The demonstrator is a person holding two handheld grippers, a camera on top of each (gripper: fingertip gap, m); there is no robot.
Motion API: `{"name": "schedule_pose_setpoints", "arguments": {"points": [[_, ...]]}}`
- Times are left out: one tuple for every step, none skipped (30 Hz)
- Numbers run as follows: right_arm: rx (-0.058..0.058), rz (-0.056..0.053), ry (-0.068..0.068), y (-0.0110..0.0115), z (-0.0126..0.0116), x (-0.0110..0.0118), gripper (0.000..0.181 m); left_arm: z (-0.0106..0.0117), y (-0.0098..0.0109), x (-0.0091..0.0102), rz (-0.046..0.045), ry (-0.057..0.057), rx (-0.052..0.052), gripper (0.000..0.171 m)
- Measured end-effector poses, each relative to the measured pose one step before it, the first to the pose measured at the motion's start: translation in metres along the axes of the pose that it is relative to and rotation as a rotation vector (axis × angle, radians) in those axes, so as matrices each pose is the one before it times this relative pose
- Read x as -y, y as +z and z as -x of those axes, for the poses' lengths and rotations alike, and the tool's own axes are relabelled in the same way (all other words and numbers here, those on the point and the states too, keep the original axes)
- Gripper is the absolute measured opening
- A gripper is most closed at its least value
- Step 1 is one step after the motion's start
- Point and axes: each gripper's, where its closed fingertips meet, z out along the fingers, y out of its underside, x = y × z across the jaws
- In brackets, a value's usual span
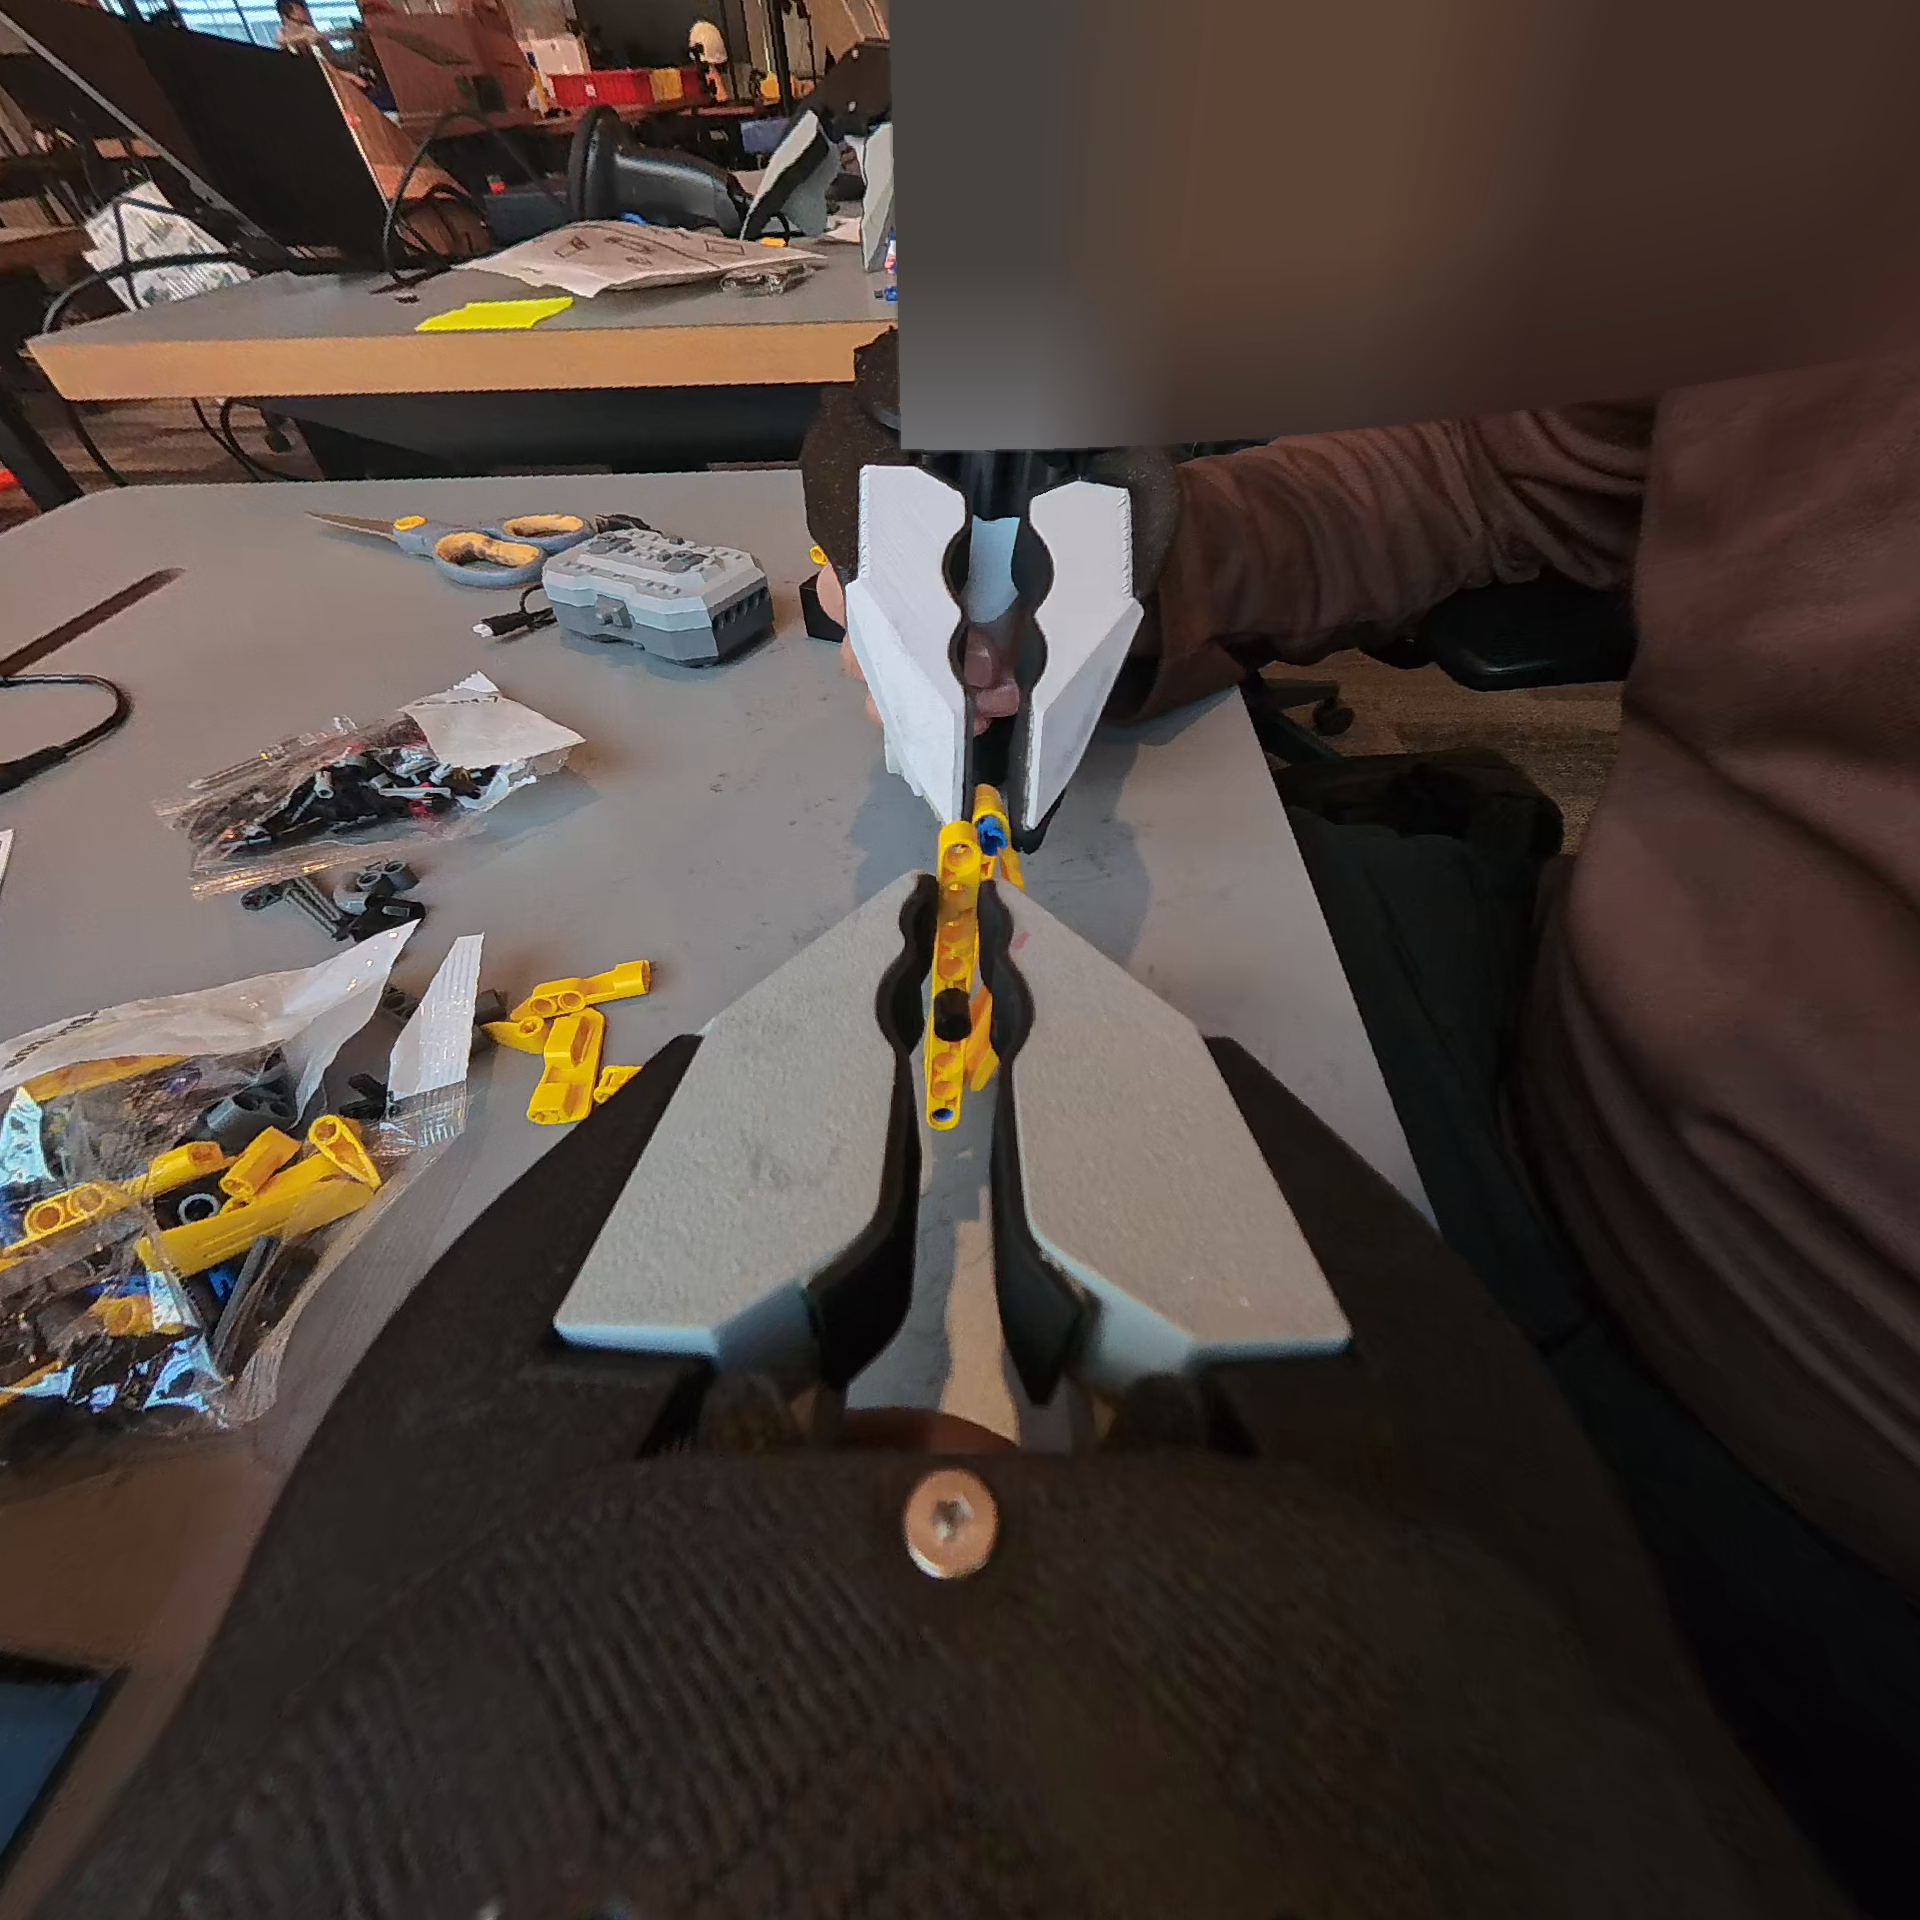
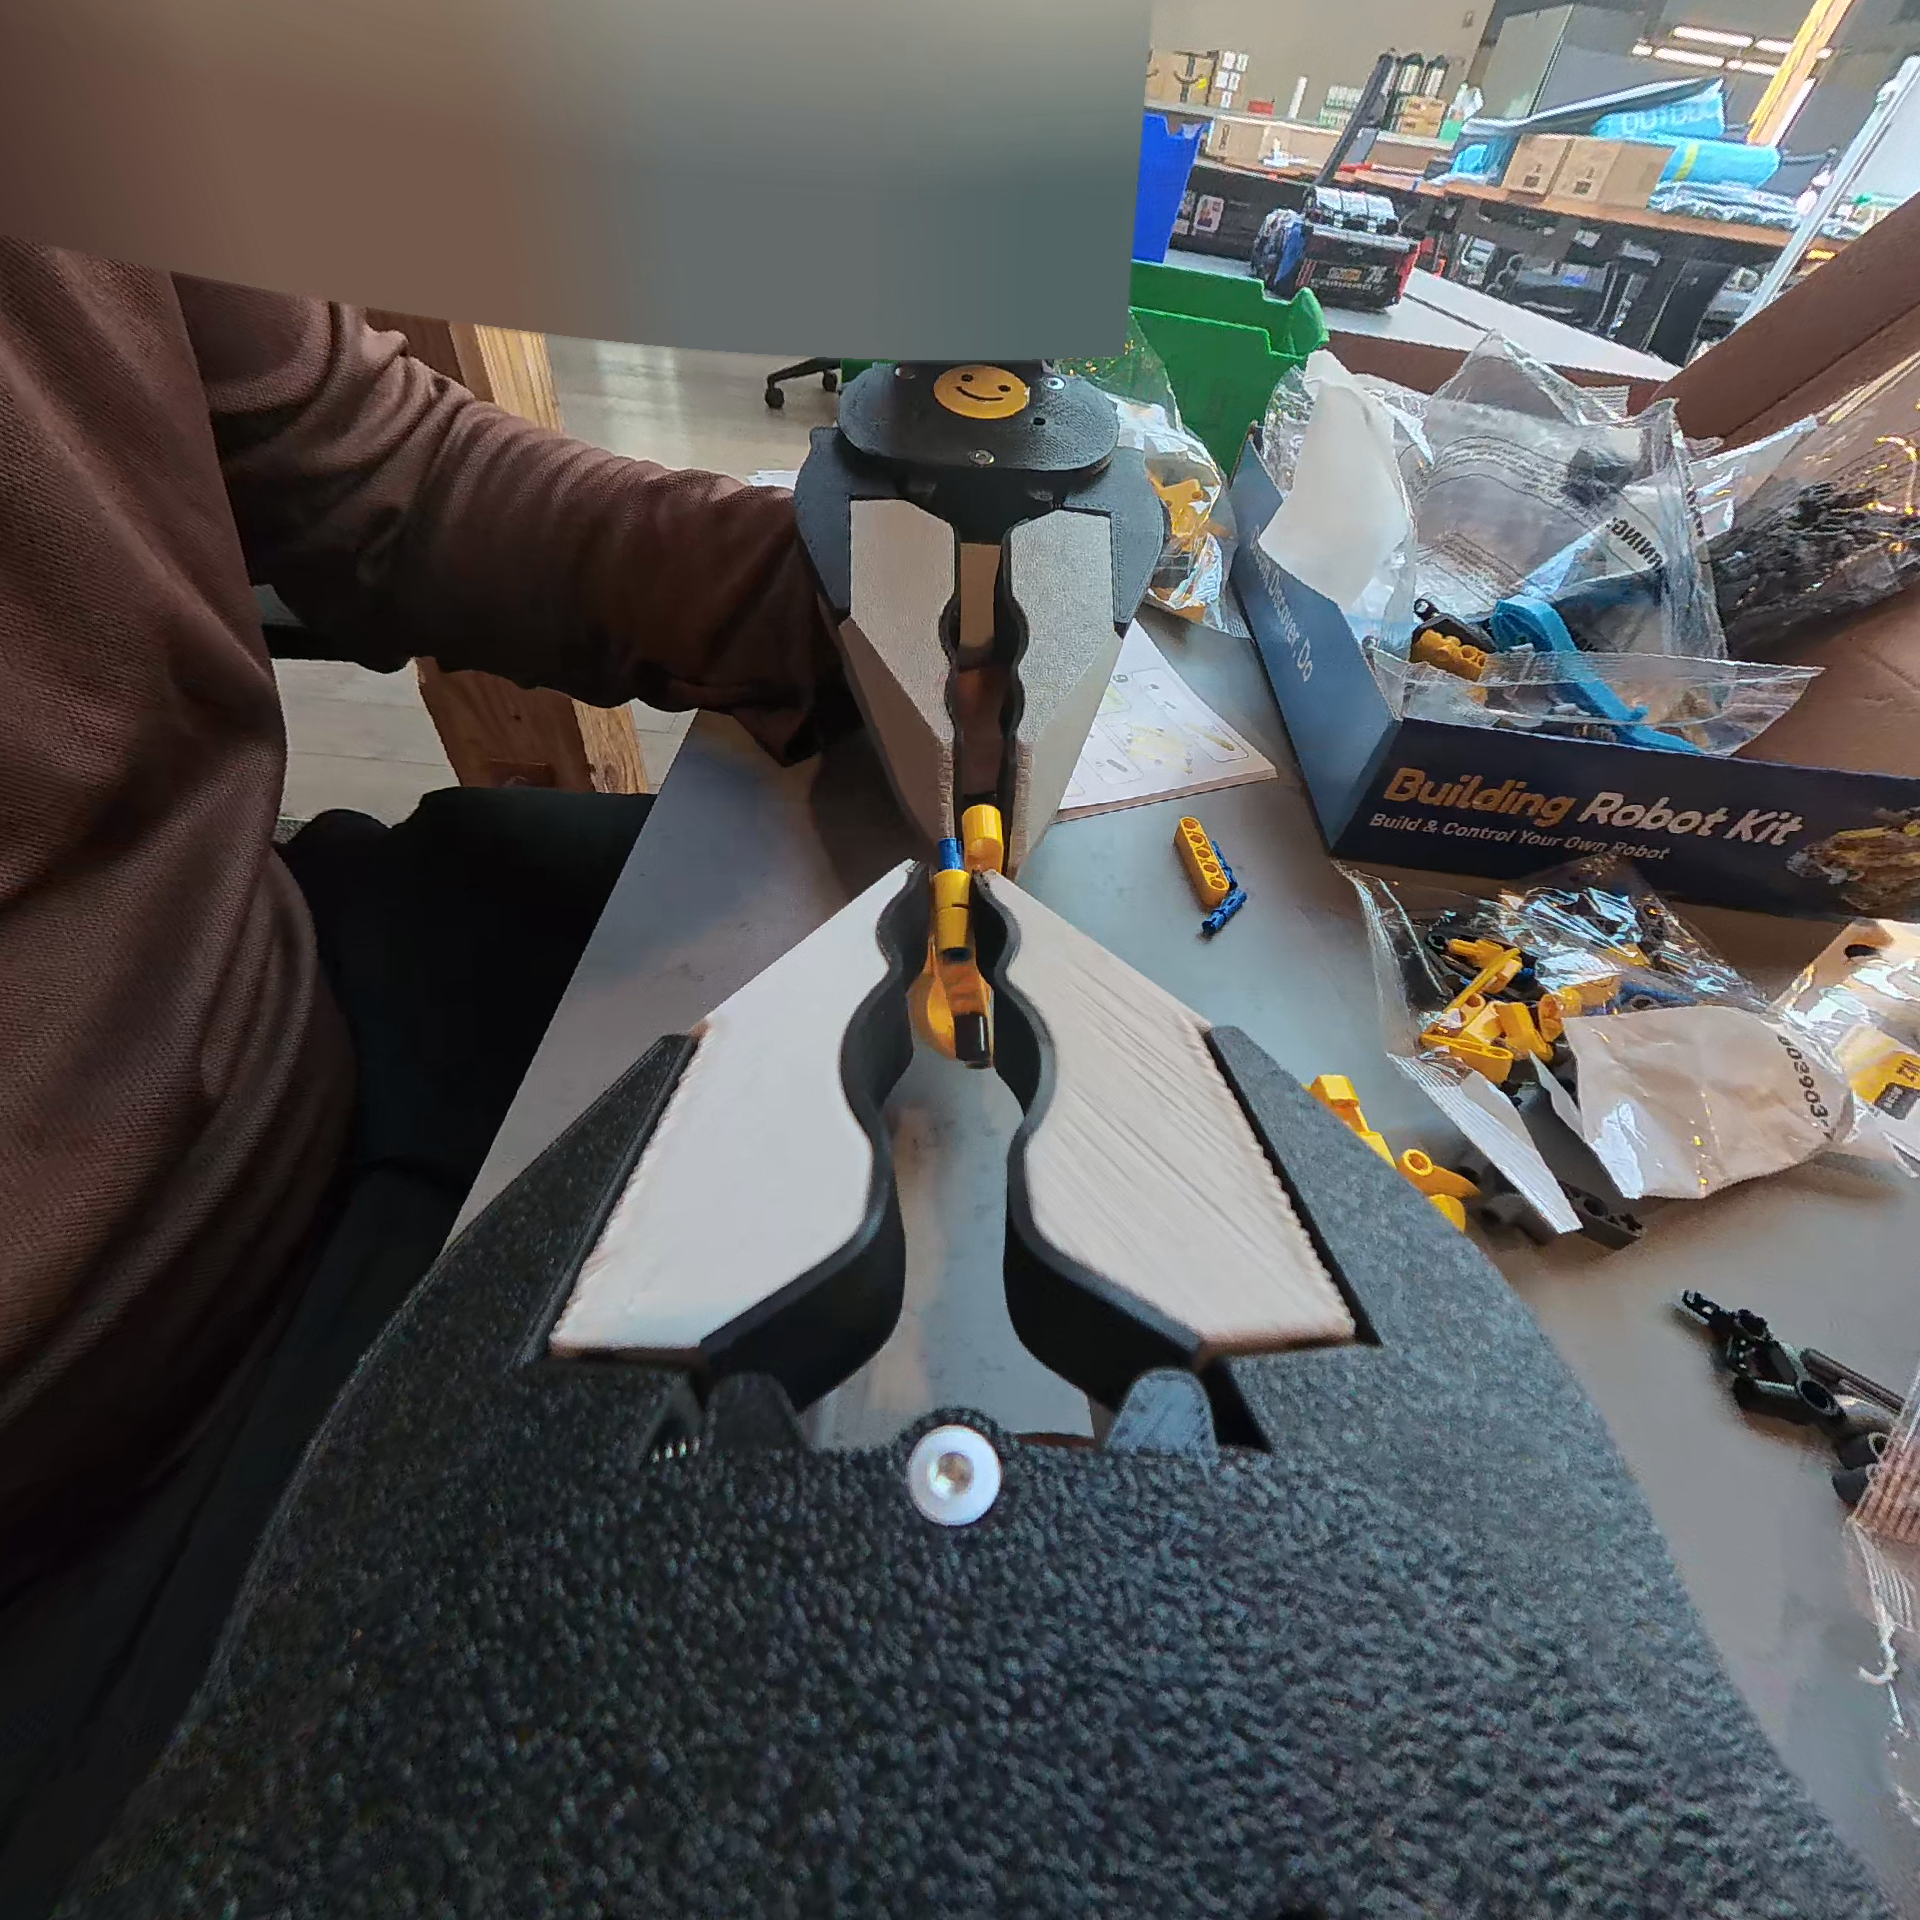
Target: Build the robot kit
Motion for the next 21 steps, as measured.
{"name": "schedule_pose_setpoints", "arguments": {"points": [[0.0002,-0.0001,0.0007,-0.00003,-0.00001,-0.00001,0.007,-0.00004,0.0,0.00001,-0.00011,-0.0008,-0.0015,0.004],[0.0014,0.0003,0.0022,0.00013,0.00018,-0.00002,0.007,-0.00025,-0.00005,-0.00002,0.0001,0.0006,-0.0014,0.004],[0.0028,-0.0005,0.0027,0.00007,0.00036,-0.00005,0.007,-0.00056,-0.00014,0.00008,-0.00093,0.0009,-0.0028,0.004],[0.0039,-0.0011,0.0024,-0.00002,0.00053,0.00021,0.007,-0.00072,-0.00022,0.0002,-0.0012,0.0022,-0.0032,0.004],[0.0036,-0.0005,0.0028,0.00014,0.00044,0.00007,0.007,-0.00031,-0.00023,0.00006,-0.00096,0.0014,-0.0015,0.004],[0.0007,0.0003,0.0019,0.00002,0.00001,-0.00016,0.007,0.0003,-0.00013,0.00013,-0.00138,-0.0016,0.0015,0.004],[-0.0013,0.0002,0.001,0.0,-0.00034,-0.00005,0.007,0.00021,-0.00011,0.0001,-0.00112,-0.0014,0.0001,0.004],[0.0001,-0.0004,0.0019,0.00002,-0.00008,0.00013,0.007,0.00006,-0.00015,0.00023,-0.00131,-0.0005,0.0008,0.004],[0.0005,0.0,0.0013,0.00004,-0.00006,-0.00011,0.007,0.00008,-0.00024,0.0002,-0.00214,-0.0002,0.0002,0.004],[0.0003,0.0,0.0011,0.00002,-0.0001,-0.00001,0.007,0.00012,-0.00011,0.00024,-0.00145,-0.0017,-0.0005,0.004],[0.0011,-0.0008,0.0015,-0.00017,0.00001,0.00015,0.007,-0.00016,-0.00018,0.00004,-0.00076,-0.0009,-0.0022,0.004],[0.0013,0.0,0.0013,0.00008,0.00015,-0.00009,0.007,-0.00019,-0.00005,0.00011,-0.00104,-0.0001,-0.0009,0.004],[0.0013,-0.0002,0.001,0.00008,0.00021,0.00014,0.007,-0.00014,-0.00009,-0.00002,-0.00005,-0.0006,-0.001,0.004],[0.0003,-0.0001,-0.0001,-0.00006,0.00008,-0.0001,0.007,0.00001,0.00005,-0.00003,0.0003,-0.0008,-0.0008,0.004],[0.0002,0.0004,-0.0006,0.00005,0.00016,-0.00003,0.007,-0.00013,-0.00007,0.00008,-0.00077,0.0002,-0.0007,0.004],[0.0016,0.0002,-0.0004,0.00011,0.00024,0.0,0.007,-0.0005,-0.00021,0.00009,-0.00026,0.0011,-0.0024,0.004],[0.0042,-0.0005,0.0028,0.00012,0.00074,0.00009,0.007,-0.00067,-0.00013,0.00005,-0.00066,-0.0006,-0.005,0.004],[0.0037,-0.0001,0.0036,0.00009,0.00051,0.00012,0.007,-0.00042,-0.00011,0.00005,-0.00071,-0.0029,-0.0043,0.004],[0.001,0.0005,0.0006,0.00013,0.00002,-0.00015,0.007,0.00003,-0.00009,0.00007,-0.00074,-0.0013,-0.0003,0.004],[0.0009,-0.0002,0.0003,-0.00001,0.00013,0.00012,0.007,-0.00034,-0.00006,0.00001,-0.00018,0.0011,-0.0017,0.004],[0.0007,0.0005,-0.0002,0.00011,0.00015,-0.00013,0.007,0.00012,-0.00012,0.00007,-0.00086,-0.0003,0.0005,0.004]]}}
